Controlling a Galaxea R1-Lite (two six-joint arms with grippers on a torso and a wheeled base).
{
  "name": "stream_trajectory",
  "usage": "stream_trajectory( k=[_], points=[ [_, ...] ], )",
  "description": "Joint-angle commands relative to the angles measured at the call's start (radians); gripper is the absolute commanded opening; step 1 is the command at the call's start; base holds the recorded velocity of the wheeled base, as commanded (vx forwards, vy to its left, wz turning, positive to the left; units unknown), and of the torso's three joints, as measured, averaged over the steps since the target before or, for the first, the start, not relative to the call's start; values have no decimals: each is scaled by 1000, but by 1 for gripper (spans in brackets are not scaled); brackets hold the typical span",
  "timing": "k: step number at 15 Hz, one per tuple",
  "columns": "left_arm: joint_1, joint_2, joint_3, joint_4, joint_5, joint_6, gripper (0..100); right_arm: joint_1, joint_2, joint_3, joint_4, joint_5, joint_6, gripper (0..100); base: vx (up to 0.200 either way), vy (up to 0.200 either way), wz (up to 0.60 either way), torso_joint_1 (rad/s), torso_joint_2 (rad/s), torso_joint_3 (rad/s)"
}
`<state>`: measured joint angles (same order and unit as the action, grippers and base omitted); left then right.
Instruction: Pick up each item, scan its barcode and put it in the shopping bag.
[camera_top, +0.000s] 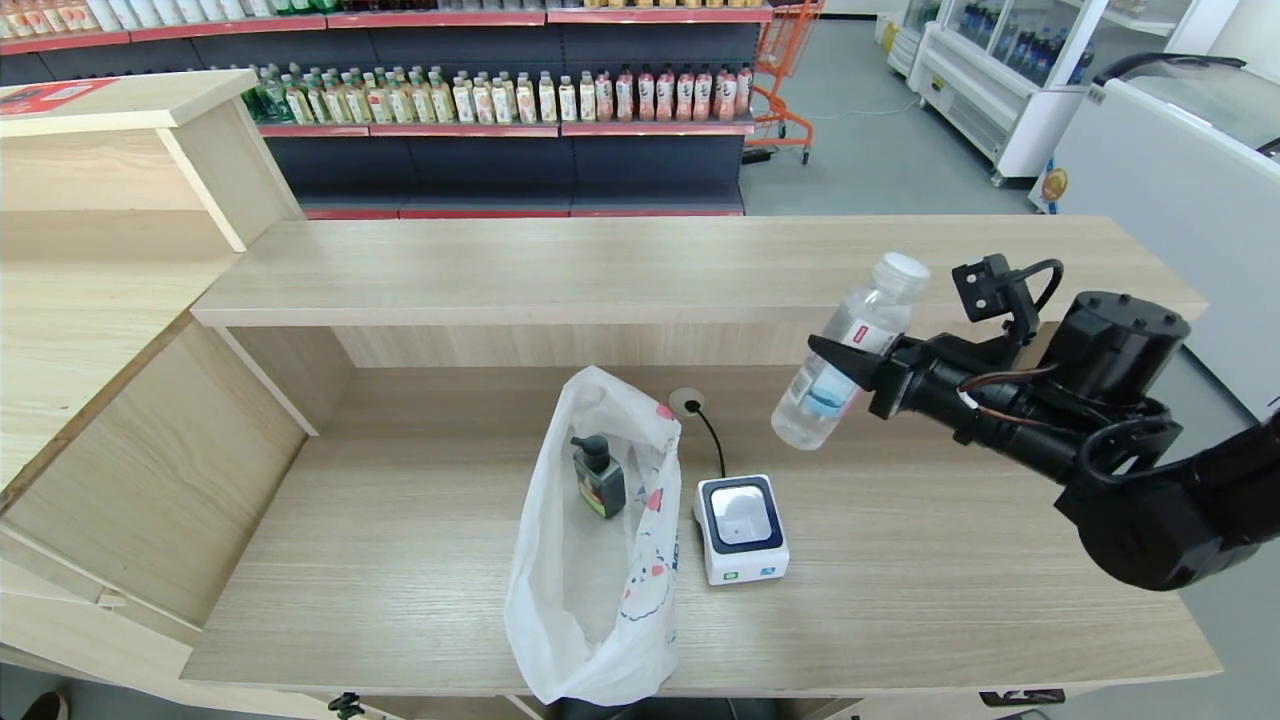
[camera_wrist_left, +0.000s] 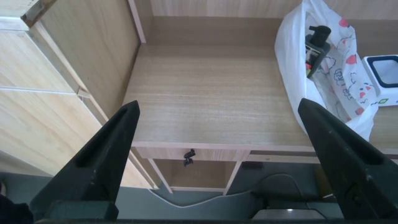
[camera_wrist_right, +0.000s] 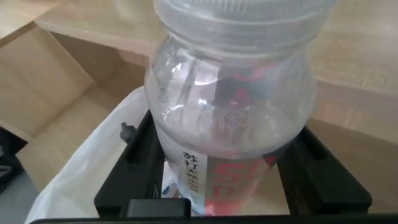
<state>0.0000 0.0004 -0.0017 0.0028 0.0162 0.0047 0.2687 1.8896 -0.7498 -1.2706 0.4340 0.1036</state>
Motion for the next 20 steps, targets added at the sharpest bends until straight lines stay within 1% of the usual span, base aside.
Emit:
stream_trajectory(
  k=[1, 3, 5, 8, 13, 18, 20],
  points=[
    [0, 0, 0, 0, 1, 0, 100, 44, -23, 67, -7, -5, 27, 0, 0, 0, 0, 0, 0, 0],
    [0, 0, 0, 0, 1, 1, 100, 86, -50, 118, -7, -5, 76, 0, 0, 0, 0, 0, 0, 0],
    [0, 0, 0, 0, 1, 1, 100, 99, -53, 124, -1, -3, 79, 0, 0, 0, 0, 0, 0, 0],
    [0, 0, 0, 0, 1, 3, 100, 135, -50, 125, 7, -1, 80, 0, 0, 200, 0, -2, -2, 1],
    [0, 0, 0, 0, 1, 0, 100, 254, -9, 116, 73, -3, 80, 0, 0, 200, 0, 4, 6, 5],
    [0, 0, 0, 0, 1, 0, 100, 271, 118, 102, 43, -14, 57, 0, 0, 0, 0, 0, 0, 0],
    [0, 0, 0, 0, 1, 0, 100, 271, 186, 112, -7, -14, -12, 0, 0, 0, 0, 0, 0, 0]
  ],
)
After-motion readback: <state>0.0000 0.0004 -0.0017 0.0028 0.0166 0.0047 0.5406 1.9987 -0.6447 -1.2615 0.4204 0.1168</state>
